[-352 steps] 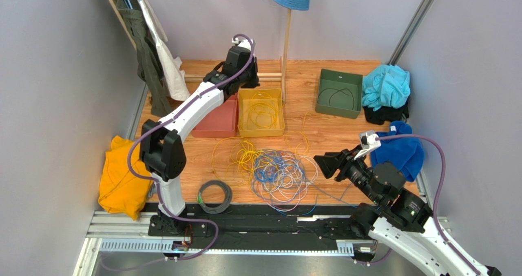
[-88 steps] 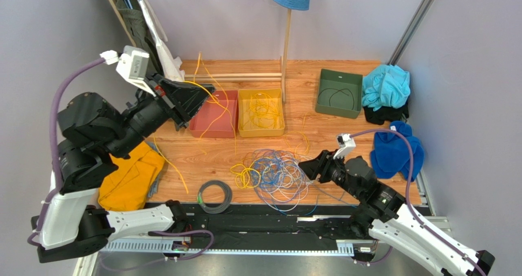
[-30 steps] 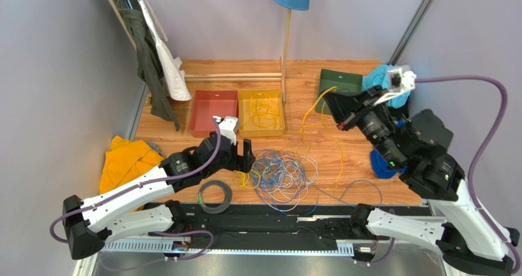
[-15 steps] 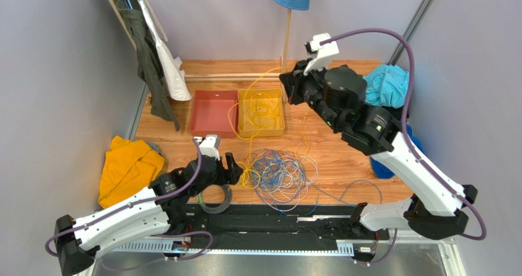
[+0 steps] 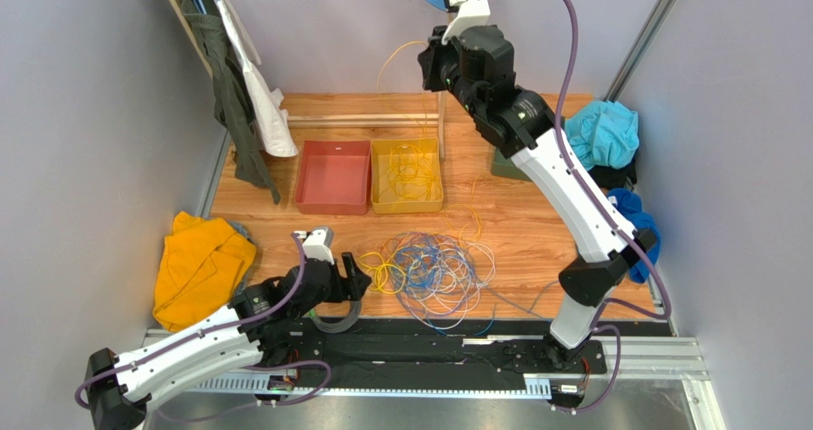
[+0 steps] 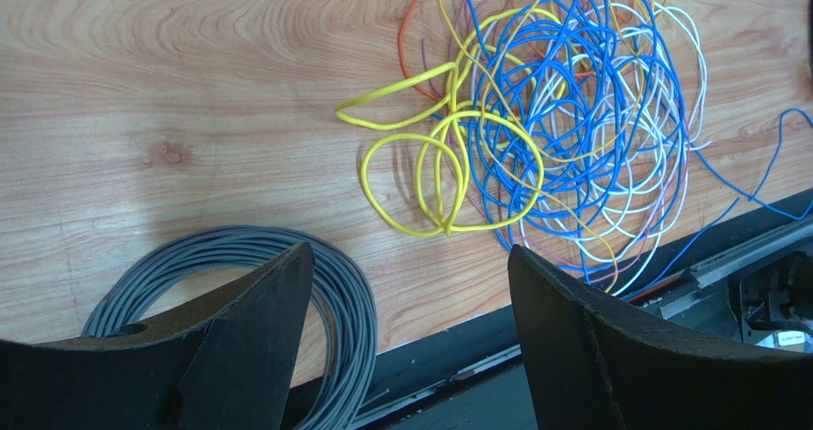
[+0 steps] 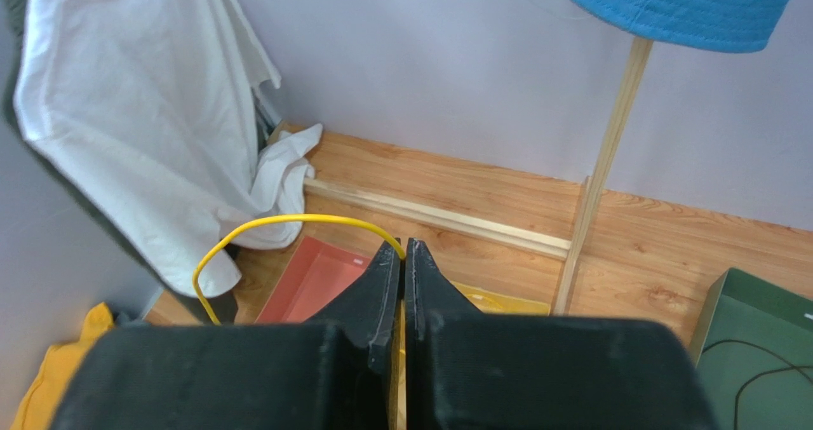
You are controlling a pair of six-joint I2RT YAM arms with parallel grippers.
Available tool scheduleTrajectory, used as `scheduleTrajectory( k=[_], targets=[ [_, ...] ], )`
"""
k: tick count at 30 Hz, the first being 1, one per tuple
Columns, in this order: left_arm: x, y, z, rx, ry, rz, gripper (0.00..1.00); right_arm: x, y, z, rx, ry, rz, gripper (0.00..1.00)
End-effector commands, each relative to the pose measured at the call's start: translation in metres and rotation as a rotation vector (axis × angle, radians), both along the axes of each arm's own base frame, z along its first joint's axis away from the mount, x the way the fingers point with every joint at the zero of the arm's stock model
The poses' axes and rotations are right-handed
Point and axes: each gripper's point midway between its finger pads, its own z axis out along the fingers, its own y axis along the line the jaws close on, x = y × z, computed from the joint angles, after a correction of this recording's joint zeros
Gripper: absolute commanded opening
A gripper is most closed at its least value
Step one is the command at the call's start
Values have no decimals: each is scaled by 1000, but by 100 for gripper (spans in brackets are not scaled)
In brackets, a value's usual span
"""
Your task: Untangle the cables
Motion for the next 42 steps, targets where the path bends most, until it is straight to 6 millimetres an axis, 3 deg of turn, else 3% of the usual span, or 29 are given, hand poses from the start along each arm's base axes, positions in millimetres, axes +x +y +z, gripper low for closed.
scheduleTrajectory(
  k=[1, 6, 12, 14, 21, 26, 33, 34, 36, 38, 40, 41, 42],
  targets=[
    [3, -8, 7, -62, -20, 1, 83, 16, 3, 32, 97, -61, 35, 0],
    [4, -12, 3, -52, -18, -16, 83, 37, 9, 26, 105, -76, 25, 0],
    [3, -16, 0, -52, -10, -33, 83, 62, 13, -3, 72, -73, -4, 0],
    [3, -15, 0, -51, -13, -31, 83, 65, 14, -15, 61, -62, -5, 0],
    [6, -15, -1, -43, -18, -22, 83, 66, 8, -7, 72, -87, -2, 0],
    [6, -19, -3, -49, -6, -27, 83, 68, 6, -30, 55, -55, -4, 0],
    [4, -19, -8, -39, 11, -29, 83, 75, -2, -92, 41, 35, -20, 0],
    [4, -18, -9, -38, 12, -29, 82, 75, -1, -114, 22, 72, -19, 0],
    [3, -19, -9, -40, 15, -28, 83, 76, 3, -137, 18, 104, -12, 0],
    [4, -19, -8, -43, 12, -30, 82, 76, 7, -181, 1, 181, -3, 0],
    [3, -20, -8, -45, 14, -32, 82, 76, 11, -206, 9, 223, 4, 0],
    [3, -18, -8, -46, 16, -29, 82, 73, 13, -237, -10, 277, 15, 0],
    [2, -19, -7, -48, 15, -32, 82, 73, 17, -247, -4, 286, 30, 0]
  ],
)
